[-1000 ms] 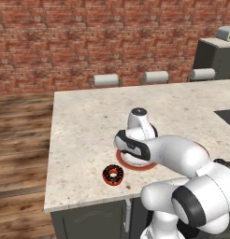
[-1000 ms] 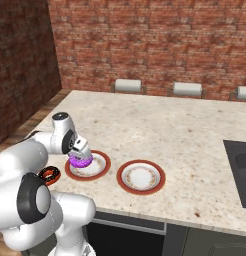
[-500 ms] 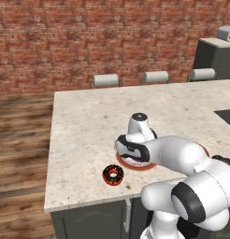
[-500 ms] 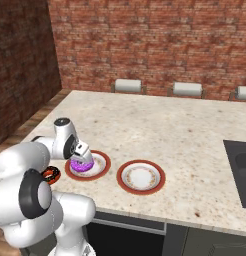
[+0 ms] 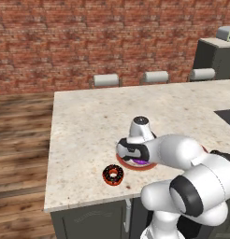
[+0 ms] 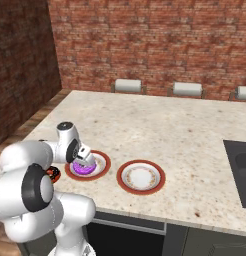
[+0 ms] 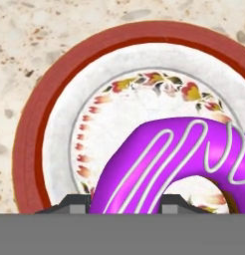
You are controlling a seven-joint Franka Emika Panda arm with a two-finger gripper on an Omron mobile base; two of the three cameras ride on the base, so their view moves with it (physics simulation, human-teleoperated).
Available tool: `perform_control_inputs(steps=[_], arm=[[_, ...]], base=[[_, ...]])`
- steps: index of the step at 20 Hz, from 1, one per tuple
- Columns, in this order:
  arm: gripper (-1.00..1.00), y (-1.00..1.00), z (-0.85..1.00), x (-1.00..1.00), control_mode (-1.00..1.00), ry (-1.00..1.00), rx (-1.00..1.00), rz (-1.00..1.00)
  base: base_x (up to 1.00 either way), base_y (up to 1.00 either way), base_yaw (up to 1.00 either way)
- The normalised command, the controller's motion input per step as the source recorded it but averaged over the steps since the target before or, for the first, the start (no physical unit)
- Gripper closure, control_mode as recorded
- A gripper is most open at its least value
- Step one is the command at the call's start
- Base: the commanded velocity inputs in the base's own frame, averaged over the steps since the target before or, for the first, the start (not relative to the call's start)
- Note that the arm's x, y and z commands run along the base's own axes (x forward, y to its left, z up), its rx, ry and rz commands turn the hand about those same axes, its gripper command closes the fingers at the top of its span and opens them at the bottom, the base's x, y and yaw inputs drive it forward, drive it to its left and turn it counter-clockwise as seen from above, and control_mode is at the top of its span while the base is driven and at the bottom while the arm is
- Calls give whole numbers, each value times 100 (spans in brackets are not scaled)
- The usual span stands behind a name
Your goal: Place the pastries on the plates.
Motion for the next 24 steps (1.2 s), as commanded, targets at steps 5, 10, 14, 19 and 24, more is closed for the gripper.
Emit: perform_control_inputs(steps=[5,10,14,19,24], arm=[[100,-1,-12,14,-100,0,0,0],[100,0,-12,22,-100,0,0,0],[100,0,-7,28,-100,0,0,0],[100,0,-18,17,-100,0,0,0],[100,0,-28,4,-100,0,0,0]], base=[[0,0,0],[0,0,0],[0,0,0],[0,0,0],[0,0,0]])
